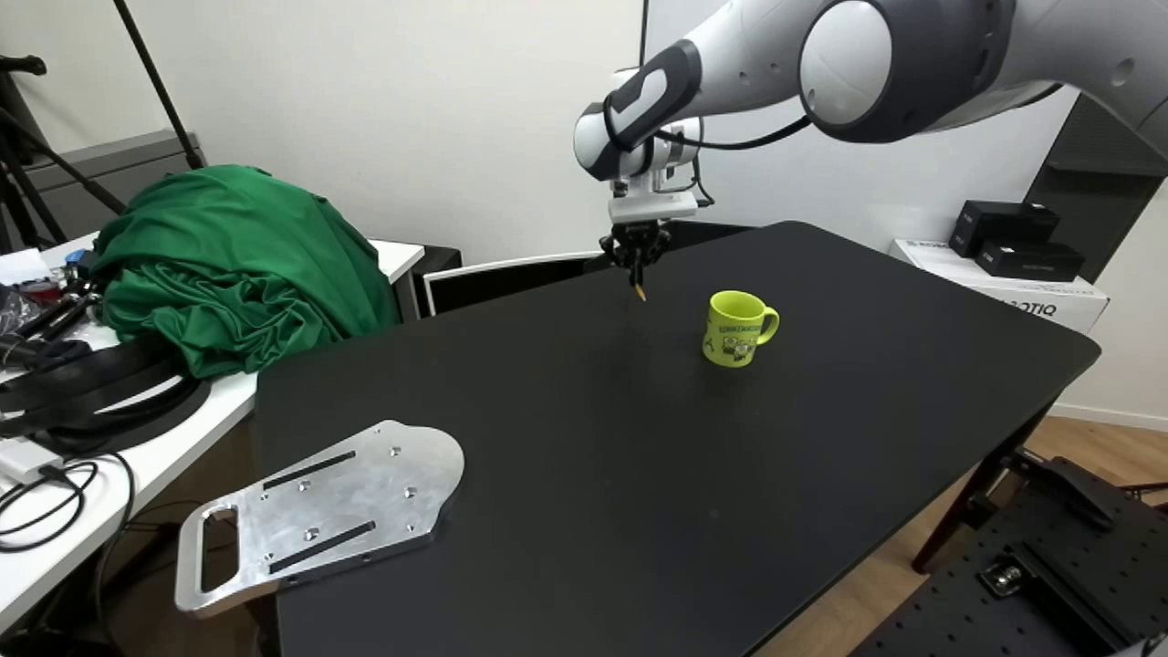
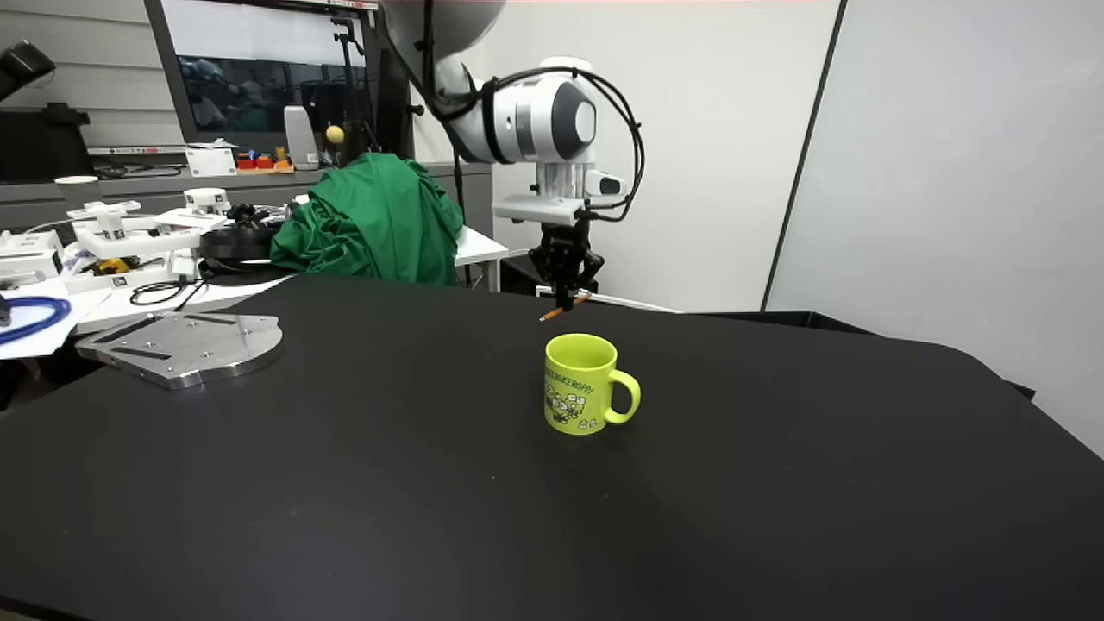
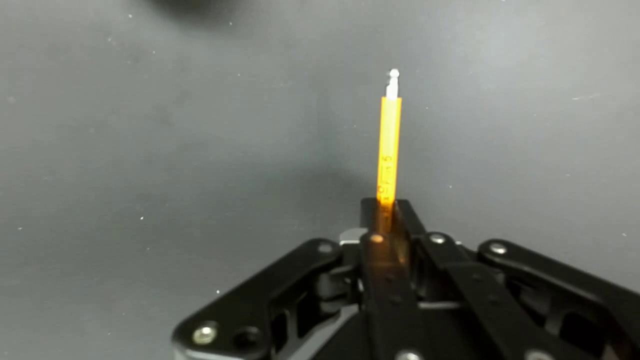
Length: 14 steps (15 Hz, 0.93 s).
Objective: Put the orange object in the yellow mug
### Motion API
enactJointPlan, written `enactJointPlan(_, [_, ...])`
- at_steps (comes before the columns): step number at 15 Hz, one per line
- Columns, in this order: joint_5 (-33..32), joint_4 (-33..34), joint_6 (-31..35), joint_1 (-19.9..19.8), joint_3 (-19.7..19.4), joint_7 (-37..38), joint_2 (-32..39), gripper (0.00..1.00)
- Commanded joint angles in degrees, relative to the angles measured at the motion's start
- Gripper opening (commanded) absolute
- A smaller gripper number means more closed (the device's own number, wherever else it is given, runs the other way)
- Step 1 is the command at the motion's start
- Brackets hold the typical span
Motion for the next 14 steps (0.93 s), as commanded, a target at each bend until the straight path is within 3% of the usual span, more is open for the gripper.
enactJointPlan(1, [0.81, 4.52, -12.07, -1.66, 0.96, 1.58, -3.57, 0.02])
enactJointPlan(9, [0.95, 12.43, -47.91, -5.77, 0.18, 0.94, -7.04, 0.02])
enactJointPlan(14, [4.49, 15.63, -62.46, -11.71, 0.18, 1.83, -3.02, 0.02])
